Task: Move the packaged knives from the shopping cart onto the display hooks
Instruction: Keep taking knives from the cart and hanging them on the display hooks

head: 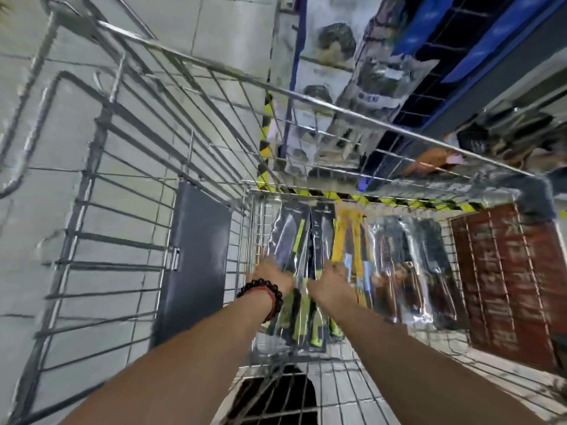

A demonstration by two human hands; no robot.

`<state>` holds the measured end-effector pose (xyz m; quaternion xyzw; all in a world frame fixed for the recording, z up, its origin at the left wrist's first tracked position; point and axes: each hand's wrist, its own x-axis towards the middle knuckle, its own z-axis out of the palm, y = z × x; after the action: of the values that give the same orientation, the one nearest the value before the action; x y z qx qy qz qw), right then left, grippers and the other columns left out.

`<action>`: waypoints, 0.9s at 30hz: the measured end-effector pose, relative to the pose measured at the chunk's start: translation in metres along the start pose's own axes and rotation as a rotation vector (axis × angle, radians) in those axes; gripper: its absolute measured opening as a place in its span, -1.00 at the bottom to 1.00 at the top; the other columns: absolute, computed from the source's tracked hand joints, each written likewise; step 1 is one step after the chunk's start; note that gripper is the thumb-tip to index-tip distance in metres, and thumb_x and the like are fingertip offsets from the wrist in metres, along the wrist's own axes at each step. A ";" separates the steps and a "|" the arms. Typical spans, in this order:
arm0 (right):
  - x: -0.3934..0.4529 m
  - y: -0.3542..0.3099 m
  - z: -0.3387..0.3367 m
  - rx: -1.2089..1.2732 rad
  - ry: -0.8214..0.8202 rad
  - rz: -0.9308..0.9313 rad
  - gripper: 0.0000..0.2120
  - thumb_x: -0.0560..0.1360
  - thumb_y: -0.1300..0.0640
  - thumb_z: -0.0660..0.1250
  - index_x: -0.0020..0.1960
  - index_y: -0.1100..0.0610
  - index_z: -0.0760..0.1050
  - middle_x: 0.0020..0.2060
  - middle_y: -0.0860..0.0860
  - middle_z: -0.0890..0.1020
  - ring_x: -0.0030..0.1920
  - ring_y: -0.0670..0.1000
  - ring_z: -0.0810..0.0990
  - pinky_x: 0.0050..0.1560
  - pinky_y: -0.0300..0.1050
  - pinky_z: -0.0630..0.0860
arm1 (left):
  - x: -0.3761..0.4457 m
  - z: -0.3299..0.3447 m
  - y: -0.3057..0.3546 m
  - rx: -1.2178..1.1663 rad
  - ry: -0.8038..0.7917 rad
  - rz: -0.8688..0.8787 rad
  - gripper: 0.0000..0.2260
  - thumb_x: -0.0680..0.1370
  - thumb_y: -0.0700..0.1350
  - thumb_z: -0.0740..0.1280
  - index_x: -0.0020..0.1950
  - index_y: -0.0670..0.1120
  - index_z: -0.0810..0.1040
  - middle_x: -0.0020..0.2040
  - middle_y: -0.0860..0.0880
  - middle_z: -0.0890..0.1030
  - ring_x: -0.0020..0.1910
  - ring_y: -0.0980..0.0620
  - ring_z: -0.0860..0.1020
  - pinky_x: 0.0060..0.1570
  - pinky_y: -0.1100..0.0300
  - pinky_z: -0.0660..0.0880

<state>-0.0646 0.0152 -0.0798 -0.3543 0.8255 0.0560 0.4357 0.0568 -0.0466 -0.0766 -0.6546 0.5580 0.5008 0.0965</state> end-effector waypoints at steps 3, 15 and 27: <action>0.016 0.003 0.028 -0.218 -0.115 -0.053 -0.57 0.59 0.09 0.18 0.43 0.18 0.36 0.46 0.20 0.28 0.47 0.26 0.23 0.45 0.23 0.17 | 0.033 0.017 -0.009 0.060 0.038 0.013 -0.54 0.61 -0.04 0.24 0.44 -0.20 0.28 0.43 -0.22 0.36 0.26 -0.17 0.48 0.21 0.10 0.44; 0.055 0.006 0.049 -0.087 0.143 -0.071 -0.45 0.48 0.00 0.37 0.39 0.04 0.25 0.37 0.13 0.31 0.36 0.18 0.30 0.31 0.10 0.38 | 0.079 0.049 -0.039 0.069 0.193 -0.072 -0.58 0.57 -0.23 0.26 0.41 -0.18 0.26 0.34 -0.17 0.35 0.25 -0.15 0.42 0.25 0.06 0.38; 0.068 0.015 0.052 0.289 0.198 0.032 -0.61 0.55 -0.09 0.25 0.34 -0.15 0.29 0.34 0.14 0.30 0.29 0.22 0.36 0.25 0.11 0.40 | 0.074 0.059 -0.046 0.120 0.200 -0.016 -0.64 0.51 -0.09 0.36 0.26 0.01 0.35 0.29 -0.11 0.37 0.26 -0.13 0.41 0.17 -0.09 0.47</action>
<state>-0.0636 0.0106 -0.1662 -0.2785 0.8693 -0.0915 0.3979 0.0536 -0.0364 -0.1813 -0.6988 0.5884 0.3980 0.0835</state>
